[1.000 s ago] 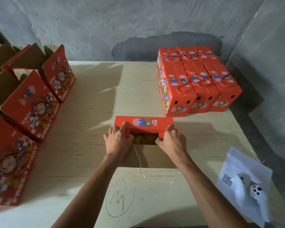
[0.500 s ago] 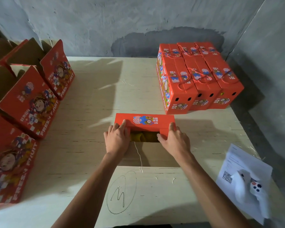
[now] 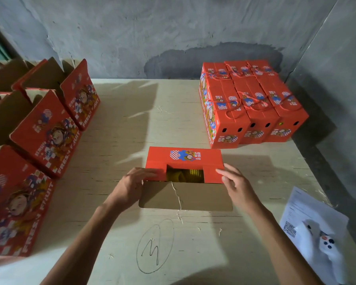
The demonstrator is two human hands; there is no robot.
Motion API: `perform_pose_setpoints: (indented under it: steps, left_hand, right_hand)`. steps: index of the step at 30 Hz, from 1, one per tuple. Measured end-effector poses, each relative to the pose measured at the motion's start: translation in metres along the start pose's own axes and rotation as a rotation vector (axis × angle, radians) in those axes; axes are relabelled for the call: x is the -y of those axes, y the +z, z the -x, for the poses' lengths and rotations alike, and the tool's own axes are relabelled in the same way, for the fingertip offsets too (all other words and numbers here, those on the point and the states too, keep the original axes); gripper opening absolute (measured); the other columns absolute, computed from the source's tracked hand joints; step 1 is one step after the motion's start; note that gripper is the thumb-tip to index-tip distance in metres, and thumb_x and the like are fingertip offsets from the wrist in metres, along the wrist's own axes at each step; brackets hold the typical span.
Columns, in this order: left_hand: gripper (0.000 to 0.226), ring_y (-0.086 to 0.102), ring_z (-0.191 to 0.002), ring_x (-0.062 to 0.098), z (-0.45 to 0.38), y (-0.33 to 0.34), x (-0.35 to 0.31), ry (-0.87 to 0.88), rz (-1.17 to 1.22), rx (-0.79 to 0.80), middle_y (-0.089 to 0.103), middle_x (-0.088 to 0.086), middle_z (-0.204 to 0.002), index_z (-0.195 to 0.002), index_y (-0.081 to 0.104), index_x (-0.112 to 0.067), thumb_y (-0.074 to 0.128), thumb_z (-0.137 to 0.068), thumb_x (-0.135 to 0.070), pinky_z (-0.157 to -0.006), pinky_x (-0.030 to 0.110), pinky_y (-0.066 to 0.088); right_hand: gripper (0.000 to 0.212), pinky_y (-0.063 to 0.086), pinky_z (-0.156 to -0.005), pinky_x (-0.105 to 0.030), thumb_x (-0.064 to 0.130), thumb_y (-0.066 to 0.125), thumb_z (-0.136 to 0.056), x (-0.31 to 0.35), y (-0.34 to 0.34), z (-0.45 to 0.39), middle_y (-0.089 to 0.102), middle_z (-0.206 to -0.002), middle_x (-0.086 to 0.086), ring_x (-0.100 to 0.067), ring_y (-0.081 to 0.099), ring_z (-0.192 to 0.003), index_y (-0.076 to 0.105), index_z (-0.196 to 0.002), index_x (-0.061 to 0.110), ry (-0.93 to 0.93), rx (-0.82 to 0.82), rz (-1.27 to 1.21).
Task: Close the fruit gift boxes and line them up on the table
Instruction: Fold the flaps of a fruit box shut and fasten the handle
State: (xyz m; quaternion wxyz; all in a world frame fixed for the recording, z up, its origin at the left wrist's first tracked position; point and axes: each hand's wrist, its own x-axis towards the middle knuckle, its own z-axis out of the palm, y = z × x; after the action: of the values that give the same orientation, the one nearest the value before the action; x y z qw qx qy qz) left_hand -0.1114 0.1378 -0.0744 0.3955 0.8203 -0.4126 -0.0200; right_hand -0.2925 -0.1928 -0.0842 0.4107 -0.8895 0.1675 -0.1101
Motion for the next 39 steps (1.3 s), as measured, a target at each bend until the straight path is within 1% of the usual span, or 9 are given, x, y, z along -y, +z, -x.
perform_pose_setpoints:
  steps: [3,7,12,16,21,26,31,35,39]
  left_hand:
    - [0.06,0.061,-0.122,0.012,0.003,-0.011,0.009,0.025,-0.021,0.094,0.062,-0.02,-0.136,-0.127,0.072,-0.019,0.062,-0.075,0.009,-0.1,0.028,0.053]
    - [0.051,0.062,-0.122,0.003,0.0,-0.021,0.015,-0.044,0.086,0.137,0.064,-0.025,-0.134,-0.131,0.069,-0.036,0.079,-0.085,-0.016,-0.101,0.026,0.053]
    - [0.028,0.067,-0.106,0.002,0.002,-0.007,0.004,-0.251,0.154,0.114,0.07,-0.025,-0.114,-0.12,0.067,-0.054,0.055,-0.097,-0.065,-0.086,0.03,0.057]
    - [0.041,0.054,-0.078,0.014,-0.001,0.023,-0.01,-0.303,0.103,-0.215,0.061,-0.009,-0.08,-0.083,0.059,-0.031,0.04,-0.103,-0.062,-0.071,0.042,0.046]
    - [0.061,0.063,-0.096,0.026,-0.02,0.035,-0.023,-0.313,-0.015,-0.264,0.063,0.01,-0.123,-0.157,0.028,-0.008,0.046,-0.106,-0.036,-0.08,0.04,0.052]
    - [0.054,0.055,-0.112,0.04,-0.032,0.031,-0.018,-0.231,-0.198,-0.134,0.055,0.021,-0.13,-0.145,0.052,-0.003,0.04,-0.098,-0.027,-0.092,0.055,0.052]
    - [0.077,0.041,-0.129,0.03,-0.034,0.039,-0.019,-0.259,-0.435,-0.006,0.045,0.005,-0.152,-0.149,0.045,-0.015,0.041,-0.093,-0.068,-0.109,0.048,0.04]
    - [0.112,0.018,-0.154,0.027,-0.032,0.042,-0.012,-0.248,-0.475,0.047,0.032,0.004,-0.163,-0.157,0.033,-0.014,0.038,-0.078,-0.095,-0.124,0.048,0.016]
    - [0.125,0.037,-0.141,0.023,-0.044,0.034,-0.012,-0.132,-0.528,0.14,0.042,0.003,-0.155,-0.154,0.041,-0.013,0.031,-0.068,-0.103,-0.121,0.045,0.02]
  right_hand:
    - [0.066,0.034,-0.102,-0.001,-0.013,0.038,-0.102,-0.012,-0.013,0.001,0.035,-0.16,0.019,0.02,0.033,-0.137,0.064,-0.137,0.036,0.078,0.172,-0.117]
    - [0.06,0.037,-0.118,-0.025,-0.007,0.059,-0.099,-0.024,-0.012,0.001,0.03,-0.162,0.019,0.007,0.037,-0.143,0.058,-0.143,0.033,0.09,0.278,-0.289]
    - [0.047,0.057,-0.089,-0.023,0.062,0.077,-0.083,-0.019,-0.01,0.001,0.065,-0.136,0.017,-0.01,0.07,-0.115,0.066,-0.127,0.048,0.245,0.253,-0.393]
    - [0.07,0.057,-0.084,-0.038,0.085,0.053,-0.084,-0.01,-0.002,-0.007,0.078,-0.098,-0.001,-0.019,0.073,-0.097,0.073,-0.107,0.021,0.318,0.043,-0.321]
    - [0.048,0.054,-0.07,-0.017,0.069,0.063,-0.089,0.004,0.002,-0.017,0.076,-0.092,0.013,-0.006,0.072,-0.09,0.069,-0.111,0.027,0.286,-0.2,-0.214]
    - [0.04,0.055,-0.09,-0.024,0.027,0.055,-0.105,0.016,0.005,-0.034,0.063,-0.135,0.004,-0.011,0.064,-0.119,0.053,-0.146,0.025,0.039,-0.162,0.101]
    - [0.062,0.053,-0.099,-0.039,0.058,0.049,-0.101,0.017,0.019,-0.037,0.041,-0.16,0.003,-0.015,0.052,-0.137,0.053,-0.147,0.016,0.067,-0.109,0.394]
    - [0.062,0.051,-0.105,-0.042,0.056,0.053,-0.1,0.013,0.032,-0.034,0.046,-0.157,-0.005,-0.022,0.047,-0.142,0.059,-0.143,0.011,0.001,-0.222,0.442]
    - [0.044,0.048,-0.105,-0.045,0.039,0.061,-0.102,0.011,0.038,-0.039,0.062,-0.14,-0.012,-0.031,0.057,-0.128,0.069,-0.127,0.004,-0.19,-0.314,0.544]
